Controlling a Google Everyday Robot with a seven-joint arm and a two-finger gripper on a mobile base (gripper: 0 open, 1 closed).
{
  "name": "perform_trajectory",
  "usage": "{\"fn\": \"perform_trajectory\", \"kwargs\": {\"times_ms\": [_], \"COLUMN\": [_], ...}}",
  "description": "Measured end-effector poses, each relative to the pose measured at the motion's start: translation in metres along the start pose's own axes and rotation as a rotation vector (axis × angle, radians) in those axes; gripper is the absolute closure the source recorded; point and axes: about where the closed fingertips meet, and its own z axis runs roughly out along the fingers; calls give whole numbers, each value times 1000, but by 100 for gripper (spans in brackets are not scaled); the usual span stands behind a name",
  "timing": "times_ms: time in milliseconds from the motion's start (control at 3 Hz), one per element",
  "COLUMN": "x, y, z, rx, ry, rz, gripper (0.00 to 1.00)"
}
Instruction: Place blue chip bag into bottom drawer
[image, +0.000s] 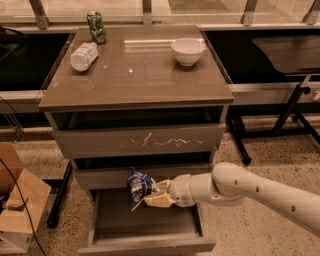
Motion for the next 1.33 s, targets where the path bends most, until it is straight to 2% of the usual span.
{"fn": "perform_trajectory", "kwargs": {"times_ms": [667,1333], "x": [69,140], "y": [-27,-57], "z": [21,46], "rx": [21,18], "ry": [-23,-44], "rz": [128,276], "gripper": [100,100]}}
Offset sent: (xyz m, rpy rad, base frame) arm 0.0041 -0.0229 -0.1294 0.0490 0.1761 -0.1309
